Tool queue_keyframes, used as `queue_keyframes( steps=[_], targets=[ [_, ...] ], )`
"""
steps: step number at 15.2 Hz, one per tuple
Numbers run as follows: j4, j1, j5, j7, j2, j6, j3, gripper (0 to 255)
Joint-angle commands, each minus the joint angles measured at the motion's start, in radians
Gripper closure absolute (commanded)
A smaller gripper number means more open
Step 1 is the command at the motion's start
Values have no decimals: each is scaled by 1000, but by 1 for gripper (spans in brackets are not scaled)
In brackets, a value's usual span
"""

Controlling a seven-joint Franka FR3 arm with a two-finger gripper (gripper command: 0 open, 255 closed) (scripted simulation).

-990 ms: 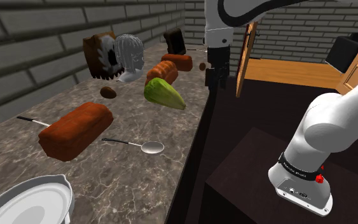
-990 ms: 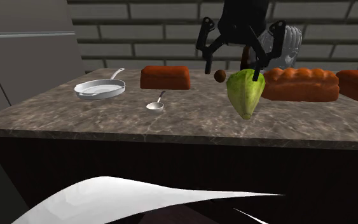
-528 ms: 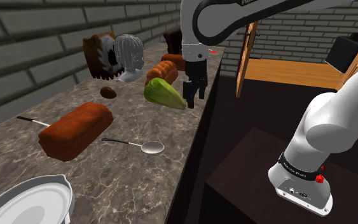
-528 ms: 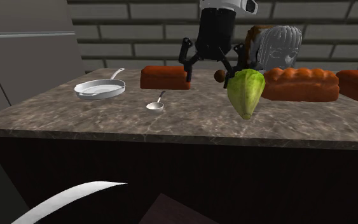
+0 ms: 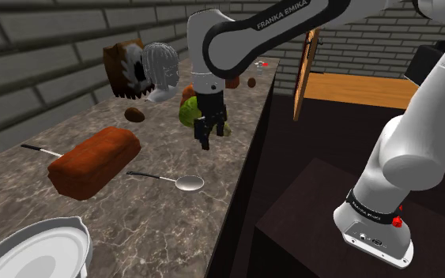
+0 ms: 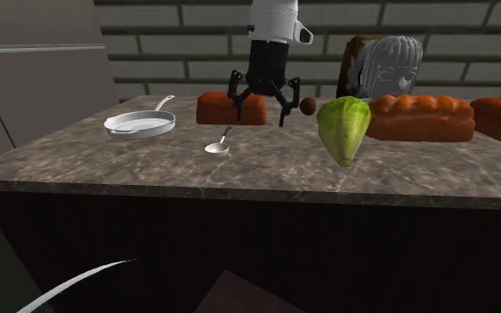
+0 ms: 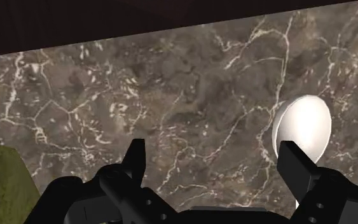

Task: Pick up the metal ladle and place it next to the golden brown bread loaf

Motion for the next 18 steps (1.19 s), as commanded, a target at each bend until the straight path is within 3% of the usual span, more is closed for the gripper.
queue_keyframes(
  steps=[1, 12, 18],
  targets=[
    [47, 14, -19, 19, 66, 29, 20, 0],
    [400, 140, -186, 124, 455, 96, 67, 0],
    [388, 155, -204, 135, 499, 152, 61, 0]
  ],
)
